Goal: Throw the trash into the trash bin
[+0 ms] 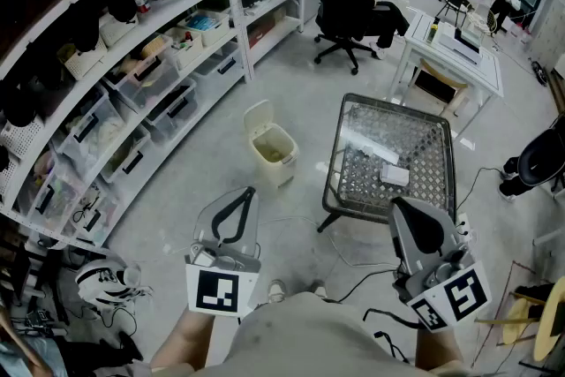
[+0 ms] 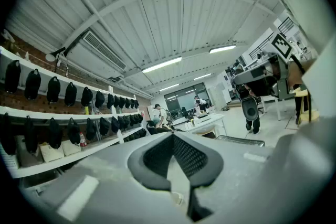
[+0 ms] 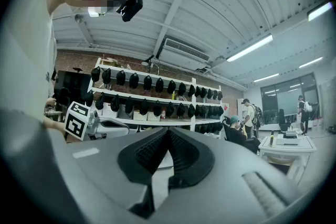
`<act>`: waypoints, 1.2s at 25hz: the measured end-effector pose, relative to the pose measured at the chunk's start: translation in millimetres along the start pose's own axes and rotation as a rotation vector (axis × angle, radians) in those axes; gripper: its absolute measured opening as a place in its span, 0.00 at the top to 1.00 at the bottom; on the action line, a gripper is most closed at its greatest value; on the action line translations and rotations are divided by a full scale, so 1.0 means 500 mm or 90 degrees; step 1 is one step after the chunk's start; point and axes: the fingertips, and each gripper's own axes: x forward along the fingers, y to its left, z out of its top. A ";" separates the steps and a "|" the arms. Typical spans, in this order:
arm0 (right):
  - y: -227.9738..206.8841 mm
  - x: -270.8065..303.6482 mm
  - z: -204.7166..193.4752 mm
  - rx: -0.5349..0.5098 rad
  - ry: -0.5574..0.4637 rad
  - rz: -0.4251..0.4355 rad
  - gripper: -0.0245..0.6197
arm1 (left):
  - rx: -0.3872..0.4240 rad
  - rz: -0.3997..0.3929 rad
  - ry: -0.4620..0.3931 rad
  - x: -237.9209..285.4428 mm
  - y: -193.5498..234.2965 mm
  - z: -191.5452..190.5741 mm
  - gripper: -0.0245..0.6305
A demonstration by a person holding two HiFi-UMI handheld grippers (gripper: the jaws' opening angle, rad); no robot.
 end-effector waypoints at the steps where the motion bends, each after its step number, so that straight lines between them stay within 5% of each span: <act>1: 0.002 0.005 -0.002 0.003 0.001 -0.002 0.96 | 0.001 -0.002 -0.001 0.000 0.006 -0.001 0.96; 14: 0.040 0.058 0.012 0.020 -0.029 -0.053 0.95 | 0.001 -0.026 -0.008 -0.019 0.067 -0.019 0.96; 16: 0.050 0.074 0.013 0.022 -0.032 -0.054 0.57 | -0.008 -0.025 -0.006 -0.025 0.085 -0.027 0.96; 30: 0.048 0.152 -0.050 0.031 0.016 -0.090 0.54 | -0.023 -0.021 0.000 0.006 0.180 -0.080 0.96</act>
